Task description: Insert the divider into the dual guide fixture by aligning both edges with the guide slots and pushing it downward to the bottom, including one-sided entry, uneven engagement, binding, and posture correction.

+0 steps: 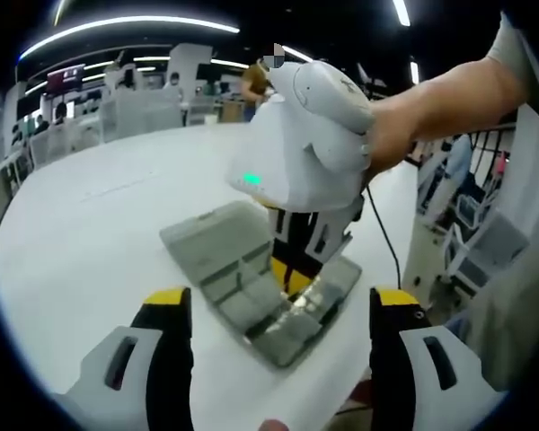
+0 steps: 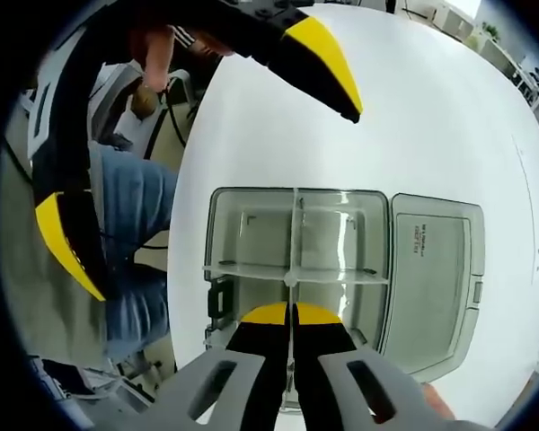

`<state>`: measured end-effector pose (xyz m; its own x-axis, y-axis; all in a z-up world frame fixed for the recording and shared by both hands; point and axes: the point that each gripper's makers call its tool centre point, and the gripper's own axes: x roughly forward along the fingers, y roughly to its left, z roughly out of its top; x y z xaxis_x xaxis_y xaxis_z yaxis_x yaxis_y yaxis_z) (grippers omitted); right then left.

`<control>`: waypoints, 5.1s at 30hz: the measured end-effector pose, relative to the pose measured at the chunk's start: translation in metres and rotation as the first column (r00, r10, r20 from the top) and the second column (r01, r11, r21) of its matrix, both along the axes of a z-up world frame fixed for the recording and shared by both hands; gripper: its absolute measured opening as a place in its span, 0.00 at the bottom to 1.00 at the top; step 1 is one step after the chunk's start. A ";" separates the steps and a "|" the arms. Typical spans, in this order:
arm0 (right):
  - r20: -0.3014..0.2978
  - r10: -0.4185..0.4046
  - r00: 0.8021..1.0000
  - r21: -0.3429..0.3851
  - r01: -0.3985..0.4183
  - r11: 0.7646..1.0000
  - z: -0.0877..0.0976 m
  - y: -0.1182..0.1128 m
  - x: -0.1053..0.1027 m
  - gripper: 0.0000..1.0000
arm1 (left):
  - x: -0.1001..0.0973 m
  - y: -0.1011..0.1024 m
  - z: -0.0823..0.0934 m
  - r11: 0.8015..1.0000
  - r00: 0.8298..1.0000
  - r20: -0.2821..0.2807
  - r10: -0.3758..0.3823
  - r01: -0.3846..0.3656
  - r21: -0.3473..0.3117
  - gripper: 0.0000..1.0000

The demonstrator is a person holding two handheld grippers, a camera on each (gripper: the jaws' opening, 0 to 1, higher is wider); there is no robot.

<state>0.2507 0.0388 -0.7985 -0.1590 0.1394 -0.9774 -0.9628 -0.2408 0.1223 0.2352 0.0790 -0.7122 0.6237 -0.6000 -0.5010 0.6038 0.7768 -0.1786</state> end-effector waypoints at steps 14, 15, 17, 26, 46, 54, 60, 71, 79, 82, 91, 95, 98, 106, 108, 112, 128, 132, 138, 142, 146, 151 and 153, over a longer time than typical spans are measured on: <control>0.008 0.003 1.000 0.011 -0.003 1.000 0.000 0.001 -0.002 0.00 | -0.005 0.001 0.000 1.000 1.000 -0.011 -0.008 0.008 0.015 0.79; 0.001 -0.008 1.000 0.016 0.008 1.000 0.001 0.001 -0.002 0.00 | -0.006 0.001 0.000 1.000 1.000 -0.011 -0.008 0.008 0.015 0.79; -0.015 -0.020 1.000 0.025 0.020 0.999 0.001 0.001 -0.001 0.00 | -0.006 0.003 0.000 1.000 1.000 -0.014 -0.008 0.008 0.019 0.79; -0.004 -0.010 1.000 0.034 0.010 0.999 -0.004 0.002 -0.001 0.01 | -0.010 0.013 -0.003 0.999 1.000 -0.026 -0.003 0.004 0.036 0.79; -0.030 -0.108 0.994 0.157 0.112 0.981 0.004 0.006 0.004 0.21 | -0.016 0.016 -0.017 0.999 0.998 -0.067 -0.017 0.021 0.051 0.79; -0.073 -0.220 0.973 0.270 0.232 0.934 0.011 0.007 0.004 0.34 | -0.016 0.014 -0.025 0.998 0.996 -0.090 -0.019 0.024 0.051 0.79; -0.110 -0.266 0.958 0.340 0.288 0.895 0.019 0.007 0.003 0.41 | -0.014 0.012 -0.027 0.998 0.995 -0.095 -0.024 0.030 0.056 0.80; -0.195 -0.359 0.913 0.443 0.408 0.798 0.034 0.005 0.004 0.55 | -0.008 0.015 -0.026 0.999 0.995 -0.096 -0.007 0.011 0.047 0.81; -0.221 -0.395 0.892 0.492 0.451 0.744 0.043 -0.001 -0.003 0.66 | -0.007 0.016 -0.027 0.999 0.995 -0.104 0.011 -0.008 0.035 0.85; -0.212 -0.416 0.884 0.502 0.464 0.730 0.044 -0.006 -0.003 0.70 | -0.007 0.015 -0.027 0.999 0.995 -0.101 0.009 -0.006 0.037 0.87; -0.259 -0.509 0.821 0.533 0.561 0.633 0.046 -0.026 -0.005 0.78 | -0.006 0.008 -0.028 1.000 0.994 -0.107 0.006 -0.002 0.031 0.92; -0.258 -0.531 0.807 0.564 0.572 0.596 0.048 -0.030 -0.006 0.83 | -0.007 0.007 -0.029 1.000 0.994 -0.111 0.007 -0.004 0.027 0.96; -0.269 -0.557 0.786 0.564 0.597 0.571 0.048 -0.035 -0.008 0.83 | -0.007 0.007 -0.029 1.000 0.993 -0.117 0.014 -0.012 0.018 0.97; -0.277 -0.606 0.746 0.565 0.636 0.526 0.050 -0.045 -0.010 0.84 | -0.009 0.009 -0.029 0.999 0.992 -0.126 0.030 -0.028 0.019 0.99; -0.292 -0.615 0.732 0.572 0.650 0.501 0.053 -0.046 -0.009 0.84 | -0.009 0.010 -0.029 0.999 0.991 -0.125 0.038 -0.036 0.018 0.99; -0.300 -0.638 0.709 0.574 0.668 0.474 0.055 -0.051 -0.010 0.85 | -0.010 0.014 -0.029 0.998 0.990 -0.125 0.065 -0.061 0.033 0.99; -0.273 -0.709 0.651 0.574 0.701 0.423 0.063 -0.069 -0.016 0.84 | -0.021 0.010 -0.023 0.994 0.984 -0.141 0.111 -0.106 0.042 0.99; -0.268 -0.723 0.637 0.567 0.711 0.416 0.063 -0.070 -0.020 0.84 | -0.024 0.006 -0.018 0.992 0.983 -0.140 0.123 -0.117 0.044 0.99; -0.272 -0.741 0.614 0.561 0.727 0.396 0.063 -0.074 -0.025 0.85 | -0.025 0.004 -0.011 0.990 0.981 -0.133 0.142 -0.139 0.035 0.99; -0.280 -0.757 0.591 0.556 0.742 0.373 0.065 -0.079 -0.027 0.85 | -0.027 0.005 -0.007 0.988 0.979 -0.129 0.155 -0.151 0.034 0.99; -0.294 -0.766 0.571 0.555 0.755 0.349 0.068 -0.082 -0.029 0.85 | -0.031 0.003 -0.006 0.987 0.979 -0.128 0.158 -0.155 0.035 0.99; -0.291 -0.777 0.558 0.555 0.760 0.338 0.071 -0.086 -0.031 0.85 | -0.035 0.006 -0.007 0.984 0.975 -0.135 0.175 -0.171 0.042 0.99; -0.300 -0.778 0.553 0.554 0.764 0.329 0.073 -0.087 -0.033 0.85 | -0.037 0.007 -0.006 0.983 0.973 -0.137 0.184 -0.180 0.043 0.99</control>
<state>0.2176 -0.0478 -0.7253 0.3433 0.6929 -0.6340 -0.7567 0.6039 0.2502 0.1980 0.0861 -0.7185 0.6434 -0.4662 -0.6072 0.4222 0.8778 -0.2265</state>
